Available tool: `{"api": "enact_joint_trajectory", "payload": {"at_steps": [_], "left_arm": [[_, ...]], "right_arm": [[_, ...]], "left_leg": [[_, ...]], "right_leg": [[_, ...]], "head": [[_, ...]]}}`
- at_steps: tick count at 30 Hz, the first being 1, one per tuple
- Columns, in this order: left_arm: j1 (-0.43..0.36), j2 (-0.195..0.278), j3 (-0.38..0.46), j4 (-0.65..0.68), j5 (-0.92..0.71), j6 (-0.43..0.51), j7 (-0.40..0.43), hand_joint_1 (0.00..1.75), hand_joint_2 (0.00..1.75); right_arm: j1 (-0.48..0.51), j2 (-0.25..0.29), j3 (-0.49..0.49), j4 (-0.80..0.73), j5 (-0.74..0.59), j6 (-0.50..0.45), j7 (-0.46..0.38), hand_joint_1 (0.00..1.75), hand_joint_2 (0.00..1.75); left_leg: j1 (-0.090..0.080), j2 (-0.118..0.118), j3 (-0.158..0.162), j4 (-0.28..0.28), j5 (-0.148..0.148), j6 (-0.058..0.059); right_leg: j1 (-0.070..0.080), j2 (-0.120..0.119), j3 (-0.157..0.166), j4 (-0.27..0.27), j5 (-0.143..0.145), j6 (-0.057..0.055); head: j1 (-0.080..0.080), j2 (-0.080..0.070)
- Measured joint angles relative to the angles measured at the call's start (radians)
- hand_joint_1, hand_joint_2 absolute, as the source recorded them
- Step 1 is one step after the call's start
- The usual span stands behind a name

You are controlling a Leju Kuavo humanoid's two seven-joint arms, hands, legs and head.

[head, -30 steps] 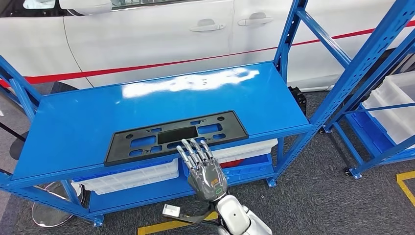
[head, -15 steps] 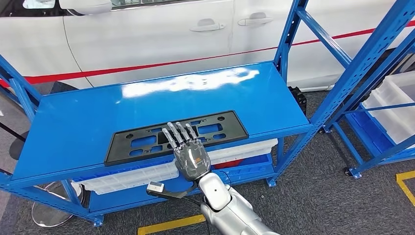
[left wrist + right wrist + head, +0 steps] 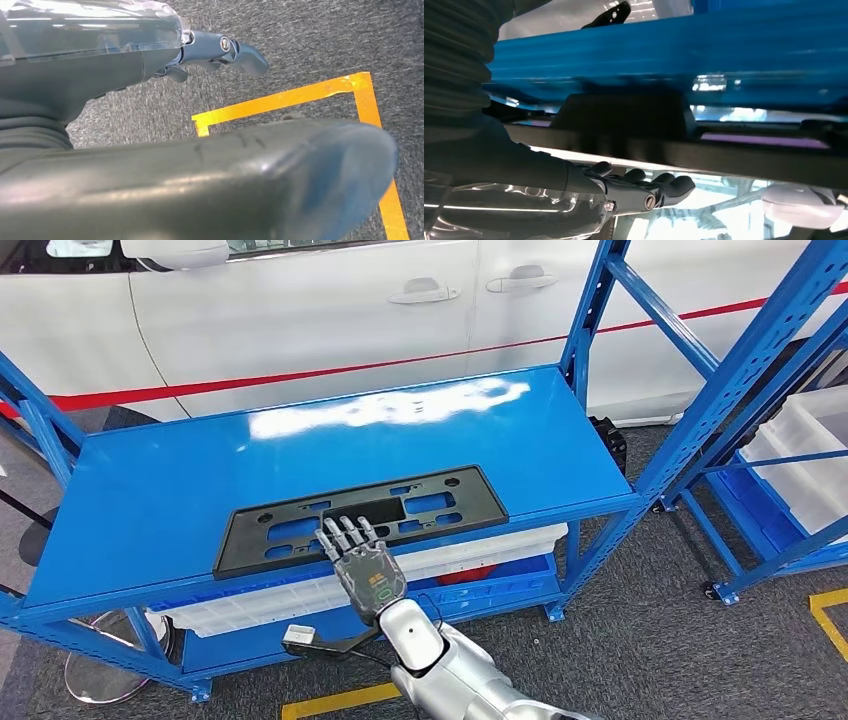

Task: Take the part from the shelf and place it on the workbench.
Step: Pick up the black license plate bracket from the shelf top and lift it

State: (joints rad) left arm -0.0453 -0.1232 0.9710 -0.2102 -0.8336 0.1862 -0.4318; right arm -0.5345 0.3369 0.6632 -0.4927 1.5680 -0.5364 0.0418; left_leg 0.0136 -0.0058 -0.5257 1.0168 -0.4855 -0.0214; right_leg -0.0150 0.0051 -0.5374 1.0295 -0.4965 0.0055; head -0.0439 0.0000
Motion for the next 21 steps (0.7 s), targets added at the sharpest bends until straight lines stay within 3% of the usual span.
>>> {"api": "enact_joint_trajectory", "payload": {"at_steps": [8,10,11,14,19,21], "left_arm": [[-0.001,-0.001,0.003,0.0,-0.01,-0.001,0.026,0.0,0.0],[-0.001,-0.001,0.003,0.0,-0.015,-0.003,0.032,0.0,0.0],[-0.001,-0.001,0.003,0.0,-0.016,-0.003,0.035,0.0,0.0],[-0.003,-0.001,0.003,0.0,-0.022,-0.004,0.046,0.0,0.0],[-0.008,-0.003,0.003,0.0,-0.027,-0.004,0.062,0.0,0.0],[-0.009,-0.004,0.003,0.0,-0.027,-0.003,0.063,0.0,0.0]], "right_arm": [[-0.054,0.015,0.0,0.036,-0.026,0.093,0.04,1.72,1.75],[-0.07,0.016,-0.002,0.039,-0.026,0.095,0.042,1.57,1.75],[-0.077,0.016,-0.003,0.041,-0.026,0.095,0.042,1.47,1.75],[-0.093,0.017,-0.008,0.043,-0.019,0.083,0.048,0.86,1.75],[-0.101,0.019,-0.019,0.043,-0.021,0.069,0.041,0.07,1.75],[-0.102,0.019,-0.024,0.042,-0.025,0.068,0.038,0.0,1.75]], "left_leg": [[0.0,0.0,0.0,0.0,0.001,0.0],[0.0,0.0,0.0,0.0,0.001,0.0],[0.0,0.0,0.0,0.0,0.001,0.0],[0.0,0.0,0.0,0.001,0.002,0.0],[0.0,0.0,0.0,0.001,0.002,0.001],[0.0,0.0,0.0,0.001,0.002,0.001]], "right_leg": [[0.0,0.0,0.0,0.0,0.001,0.001],[0.0,0.0,0.0,0.0,0.001,0.001],[0.0,0.0,0.0,0.0,0.001,0.001],[0.0,0.0,0.0,0.0,0.002,0.001],[0.0,0.0,0.0,0.0,0.002,0.002],[0.0,0.0,0.0,0.0,0.002,0.002]], "head": [[0.0,0.0],[0.0,0.0],[0.0,0.0],[0.0,0.0],[0.0,0.0],[0.0,0.0]]}}
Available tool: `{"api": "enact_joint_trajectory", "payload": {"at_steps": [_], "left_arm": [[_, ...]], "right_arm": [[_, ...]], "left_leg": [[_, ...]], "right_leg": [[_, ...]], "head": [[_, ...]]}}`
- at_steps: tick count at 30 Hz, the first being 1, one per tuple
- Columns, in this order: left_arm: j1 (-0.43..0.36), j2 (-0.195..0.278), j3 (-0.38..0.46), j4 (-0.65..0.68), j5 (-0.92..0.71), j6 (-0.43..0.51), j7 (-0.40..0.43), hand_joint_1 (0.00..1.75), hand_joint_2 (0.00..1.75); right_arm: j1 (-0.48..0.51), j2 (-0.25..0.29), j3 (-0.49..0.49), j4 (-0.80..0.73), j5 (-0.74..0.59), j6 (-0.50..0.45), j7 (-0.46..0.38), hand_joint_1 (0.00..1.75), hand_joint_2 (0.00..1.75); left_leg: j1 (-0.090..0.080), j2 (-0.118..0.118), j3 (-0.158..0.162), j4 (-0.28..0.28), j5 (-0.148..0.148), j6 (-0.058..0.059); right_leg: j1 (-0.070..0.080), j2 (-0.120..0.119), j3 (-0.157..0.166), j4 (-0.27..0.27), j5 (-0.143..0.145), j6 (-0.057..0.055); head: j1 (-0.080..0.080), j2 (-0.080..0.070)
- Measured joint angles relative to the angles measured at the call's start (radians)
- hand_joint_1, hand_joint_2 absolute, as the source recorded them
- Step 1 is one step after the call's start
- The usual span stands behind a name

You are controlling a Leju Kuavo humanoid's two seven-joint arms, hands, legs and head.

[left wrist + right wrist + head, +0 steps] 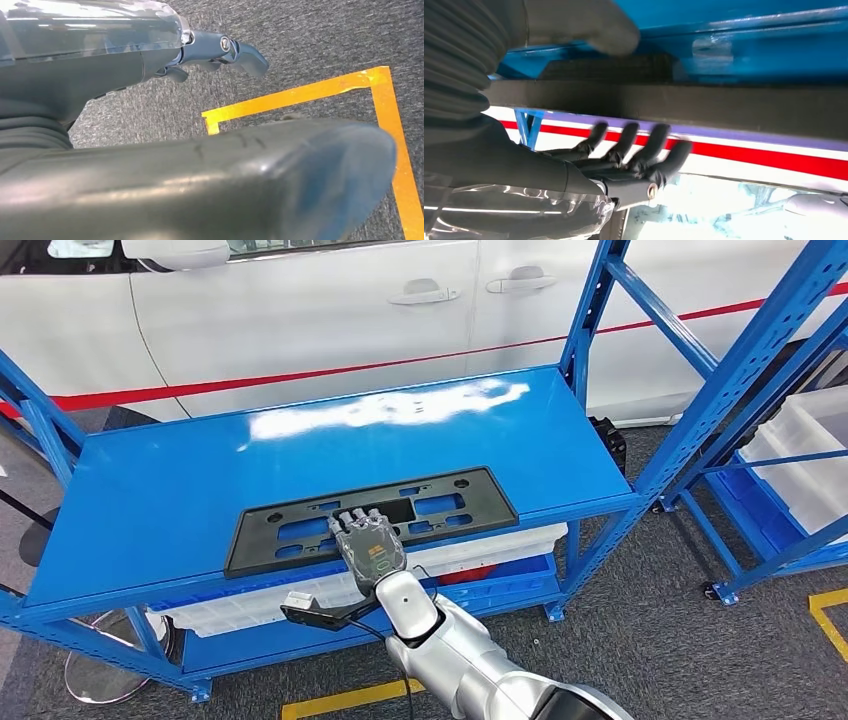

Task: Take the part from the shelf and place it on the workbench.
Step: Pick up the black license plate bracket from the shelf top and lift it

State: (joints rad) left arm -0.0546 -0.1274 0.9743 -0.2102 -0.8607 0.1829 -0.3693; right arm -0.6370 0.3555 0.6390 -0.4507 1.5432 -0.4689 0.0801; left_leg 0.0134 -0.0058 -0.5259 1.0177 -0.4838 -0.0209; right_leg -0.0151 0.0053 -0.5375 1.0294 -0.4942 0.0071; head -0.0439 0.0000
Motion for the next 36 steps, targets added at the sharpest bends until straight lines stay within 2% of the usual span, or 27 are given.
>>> {"api": "enact_joint_trajectory", "payload": {"at_steps": [14,17,18,21,36], "left_arm": [[-0.008,-0.008,0.026,0.0,0.02,0.064,0.014,0.0,0.0],[-0.008,-0.02,0.031,0.0,0.024,0.123,0.024,0.0,0.0],[-0.009,-0.028,0.032,0.0,0.025,0.144,0.025,0.0,0.0],[-0.013,-0.049,0.038,0.0,0.027,0.186,0.028,0.0,0.0],[-0.018,-0.079,0.055,0.002,0.033,0.218,0.06,0.0,0.0]], "right_arm": [[-0.015,0.002,0.018,-0.013,-0.087,0.018,-0.006,0.0,1.75],[-0.02,0.002,0.024,-0.012,-0.091,0.017,-0.005,1.13,1.75],[-0.022,0.002,0.025,-0.011,-0.093,0.017,-0.007,1.56,1.75],[-0.028,0.002,0.025,-0.005,-0.101,0.022,-0.016,1.75,1.75],[-0.044,0.002,0.064,0.004,-0.14,0.087,-0.015,1.75,1.75]], "left_leg": [[0.0,0.0,0.0,0.0,0.0,0.0],[0.0,0.0,0.0,0.0,0.0,0.0],[0.0,0.0,-0.001,0.0,0.0,0.0],[0.0,0.0,-0.001,0.0,0.0,0.0],[0.0,0.0,-0.001,0.001,0.0,0.0]], "right_leg": [[0.0,0.0,0.0,0.0,0.0,0.0],[0.0,0.0,0.0,0.0,0.0,0.0],[0.0,0.0,0.0,0.0,0.0,0.0],[0.0,0.0,0.0,0.0,0.0,0.0],[0.0,0.0,-0.001,0.0,0.001,0.001]], "head": [[0.0,0.0],[0.0,0.0],[0.0,0.0],[0.0,0.0],[0.0,0.0]]}}
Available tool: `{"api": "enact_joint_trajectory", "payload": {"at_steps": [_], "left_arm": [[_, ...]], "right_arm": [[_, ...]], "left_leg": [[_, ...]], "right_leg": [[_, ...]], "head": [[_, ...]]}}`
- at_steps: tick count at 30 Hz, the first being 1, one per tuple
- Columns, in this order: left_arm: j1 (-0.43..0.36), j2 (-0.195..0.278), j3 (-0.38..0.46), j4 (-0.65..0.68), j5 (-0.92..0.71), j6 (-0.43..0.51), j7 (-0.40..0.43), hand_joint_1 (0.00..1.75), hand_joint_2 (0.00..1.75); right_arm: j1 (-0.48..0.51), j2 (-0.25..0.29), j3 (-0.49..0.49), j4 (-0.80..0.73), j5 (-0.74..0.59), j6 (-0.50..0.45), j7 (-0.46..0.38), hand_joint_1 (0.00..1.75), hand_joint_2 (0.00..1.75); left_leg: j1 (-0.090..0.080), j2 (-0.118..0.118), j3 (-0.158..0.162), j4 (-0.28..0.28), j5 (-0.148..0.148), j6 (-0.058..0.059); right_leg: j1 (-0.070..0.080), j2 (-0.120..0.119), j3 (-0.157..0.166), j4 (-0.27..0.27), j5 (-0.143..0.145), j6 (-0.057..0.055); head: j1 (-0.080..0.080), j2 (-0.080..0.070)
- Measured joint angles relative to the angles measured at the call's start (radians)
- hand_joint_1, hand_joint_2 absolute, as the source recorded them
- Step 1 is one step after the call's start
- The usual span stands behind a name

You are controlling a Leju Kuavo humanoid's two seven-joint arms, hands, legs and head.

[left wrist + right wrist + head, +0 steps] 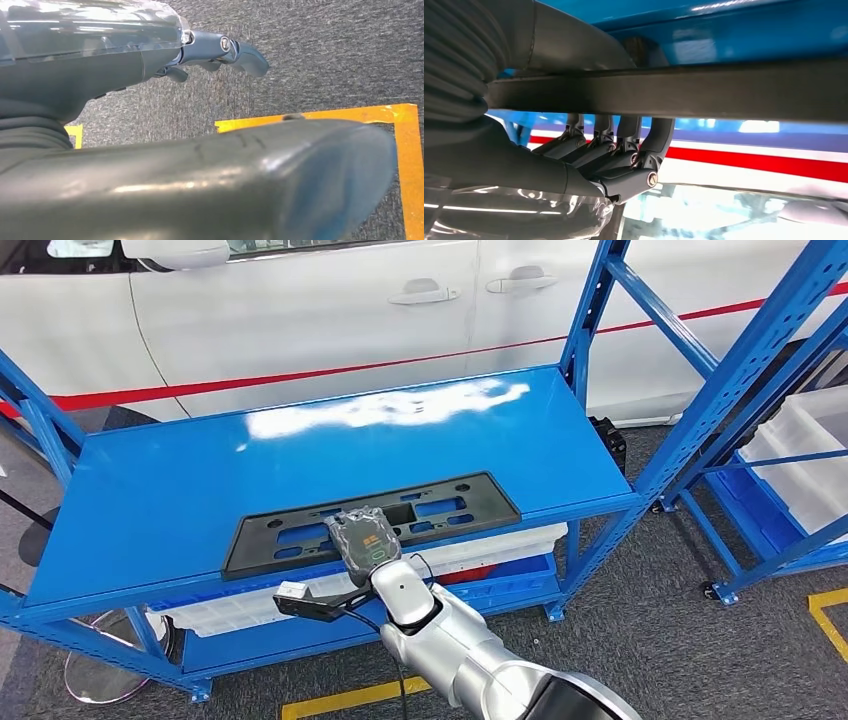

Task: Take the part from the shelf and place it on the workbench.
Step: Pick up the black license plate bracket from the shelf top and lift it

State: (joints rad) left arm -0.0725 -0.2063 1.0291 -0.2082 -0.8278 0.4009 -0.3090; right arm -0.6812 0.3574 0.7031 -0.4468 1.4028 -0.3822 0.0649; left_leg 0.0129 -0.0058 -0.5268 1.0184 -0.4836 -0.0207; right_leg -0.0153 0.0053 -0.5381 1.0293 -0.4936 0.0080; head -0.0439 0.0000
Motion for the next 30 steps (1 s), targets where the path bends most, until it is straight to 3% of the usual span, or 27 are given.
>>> {"api": "enact_joint_trajectory", "payload": {"at_steps": [8,13,19,22,26,30], "left_arm": [[-0.001,-0.002,0.002,0.001,0.002,0.0,-0.002,0.0,0.0],[-0.001,-0.004,0.015,0.001,0.018,-0.013,-0.016,0.0,0.0],[-0.001,-0.008,0.029,0.001,0.023,-0.028,-0.024,0.0,0.0],[0.001,-0.008,0.037,0.001,0.027,-0.058,-0.042,0.0,0.0],[0.005,-0.008,0.043,0.001,0.024,-0.11,-0.072,0.0,0.0],[0.006,-0.007,0.041,0.001,0.001,-0.169,-0.096,0.0,0.0]], "right_arm": [[-0.004,0.0,0.011,0.007,-0.012,-0.013,-0.01,1.75,1.75],[0.004,0.0,-0.03,-0.05,-0.191,-0.093,-0.182,1.75,1.75],[0.052,-0.005,-0.122,-0.36,-0.376,-0.032,-0.311,1.75,1.75],[0.102,-0.026,-0.166,-0.604,-0.547,-0.026,-0.362,1.75,1.75],[0.119,-0.098,-0.231,-0.966,-0.728,0.0,-0.344,1.75,1.75],[0.128,-0.187,-0.301,-1.228,-0.838,-0.015,-0.347,1.75,1.75]], "left_leg": [[0.0,0.0,0.0,0.0,0.001,0.001],[0.0,0.001,-0.001,0.0,0.001,0.001],[0.0,0.001,-0.002,0.001,0.002,0.002],[0.0,0.0,-0.007,0.002,0.003,0.003],[-0.001,-0.001,-0.011,0.004,0.004,0.004],[-0.002,-0.001,-0.012,0.005,0.003,0.004]], "right_leg": [[0.0,-0.001,0.0,0.0,0.001,0.001],[0.0,0.001,-0.001,0.0,0.002,0.0],[0.0,0.001,-0.003,0.0,0.003,0.0],[0.001,0.0,-0.007,0.0,0.004,0.001],[0.001,-0.001,-0.009,-0.001,0.005,0.002],[0.001,-0.001,-0.009,-0.001,0.005,0.004]], "head": [[0.0,0.0],[0.0,0.0],[0.0,0.0],[0.0,0.0],[0.0,0.0],[0.0,0.0]]}}
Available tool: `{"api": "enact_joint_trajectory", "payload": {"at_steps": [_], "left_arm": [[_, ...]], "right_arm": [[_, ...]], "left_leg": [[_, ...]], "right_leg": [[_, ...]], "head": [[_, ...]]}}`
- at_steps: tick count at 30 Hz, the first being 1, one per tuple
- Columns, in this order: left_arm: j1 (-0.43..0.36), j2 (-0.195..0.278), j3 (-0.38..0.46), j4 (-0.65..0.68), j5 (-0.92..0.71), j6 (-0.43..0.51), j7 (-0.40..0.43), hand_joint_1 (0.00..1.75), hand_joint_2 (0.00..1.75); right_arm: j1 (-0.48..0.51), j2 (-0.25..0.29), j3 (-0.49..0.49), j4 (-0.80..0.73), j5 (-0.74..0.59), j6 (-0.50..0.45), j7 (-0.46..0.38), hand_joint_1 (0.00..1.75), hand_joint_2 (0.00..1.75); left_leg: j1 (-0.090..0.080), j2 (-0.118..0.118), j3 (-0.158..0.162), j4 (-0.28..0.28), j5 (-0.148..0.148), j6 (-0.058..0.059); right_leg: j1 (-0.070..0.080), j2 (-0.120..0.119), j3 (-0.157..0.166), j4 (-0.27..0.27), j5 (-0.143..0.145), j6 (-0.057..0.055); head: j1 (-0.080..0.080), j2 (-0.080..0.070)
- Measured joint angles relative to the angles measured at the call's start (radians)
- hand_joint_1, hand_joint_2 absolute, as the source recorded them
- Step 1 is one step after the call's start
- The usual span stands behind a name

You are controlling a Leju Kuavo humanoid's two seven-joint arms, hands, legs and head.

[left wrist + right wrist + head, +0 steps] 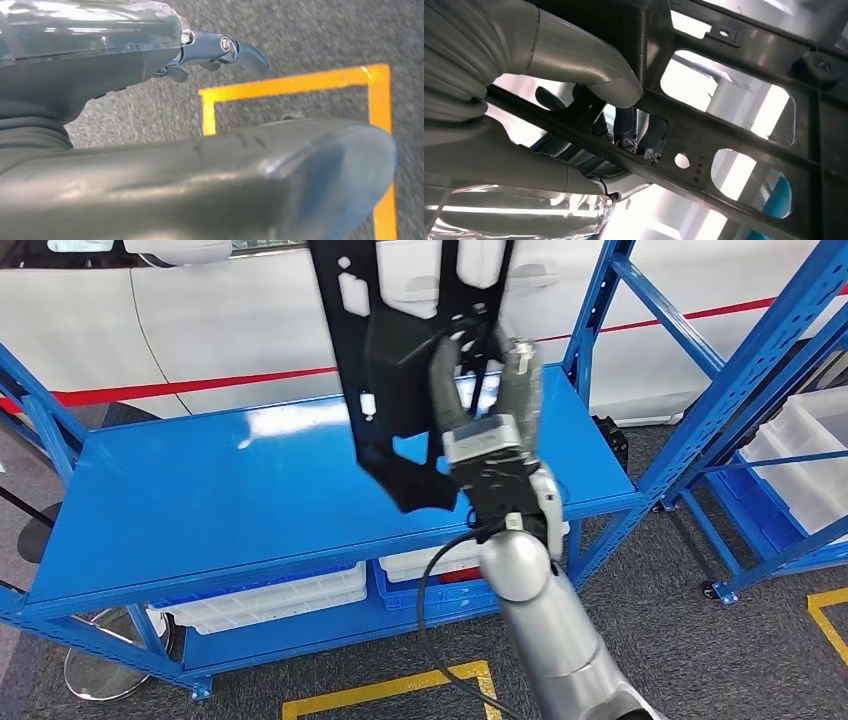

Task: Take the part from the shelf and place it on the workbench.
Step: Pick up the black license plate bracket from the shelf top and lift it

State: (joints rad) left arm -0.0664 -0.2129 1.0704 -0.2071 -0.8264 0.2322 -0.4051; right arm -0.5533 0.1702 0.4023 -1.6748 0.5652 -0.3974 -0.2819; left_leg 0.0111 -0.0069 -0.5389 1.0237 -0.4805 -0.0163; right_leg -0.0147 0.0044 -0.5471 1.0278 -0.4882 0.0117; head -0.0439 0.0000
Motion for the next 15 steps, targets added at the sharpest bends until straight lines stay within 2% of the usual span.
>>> {"api": "enact_joint_trajectory", "payload": {"at_steps": [4,9,12,15], "left_arm": [[0.0,0.01,-0.007,0.0,-0.018,-0.049,-0.024,0.0,0.0],[-0.001,0.025,-0.008,0.0,-0.003,-0.047,-0.041,0.0,0.0],[-0.001,0.033,-0.007,0.0,0.002,-0.046,-0.036,0.0,0.0],[-0.002,0.04,-0.007,0.0,0.001,-0.044,-0.031,0.0,0.0]], "right_arm": [[0.027,-0.109,-0.061,-0.167,-0.149,-0.043,-0.042,1.75,1.75],[0.107,-0.251,-0.152,-0.284,-0.488,-0.057,-0.125,1.75,1.75],[0.165,-0.301,-0.205,-0.313,-0.598,-0.046,-0.147,1.75,1.75],[0.204,-0.333,-0.234,-0.328,-0.622,-0.038,-0.16,1.75,1.75]], "left_leg": [[0.0,0.0,0.0,0.0,0.0,0.0],[0.0,0.0,-0.001,0.001,-0.001,0.001],[-0.001,0.0,-0.002,0.002,-0.001,0.002],[-0.002,0.0,-0.002,0.003,-0.001,0.004]], "right_leg": [[0.0,0.0,0.0,-0.001,0.001,0.002],[-0.002,0.001,0.0,-0.002,0.002,0.003],[-0.005,0.001,0.0,-0.003,0.003,0.004],[-0.007,0.001,0.0,-0.003,0.004,0.006]], "head": [[0.0,0.0],[0.0,0.0],[0.0,0.0],[0.0,0.0]]}}
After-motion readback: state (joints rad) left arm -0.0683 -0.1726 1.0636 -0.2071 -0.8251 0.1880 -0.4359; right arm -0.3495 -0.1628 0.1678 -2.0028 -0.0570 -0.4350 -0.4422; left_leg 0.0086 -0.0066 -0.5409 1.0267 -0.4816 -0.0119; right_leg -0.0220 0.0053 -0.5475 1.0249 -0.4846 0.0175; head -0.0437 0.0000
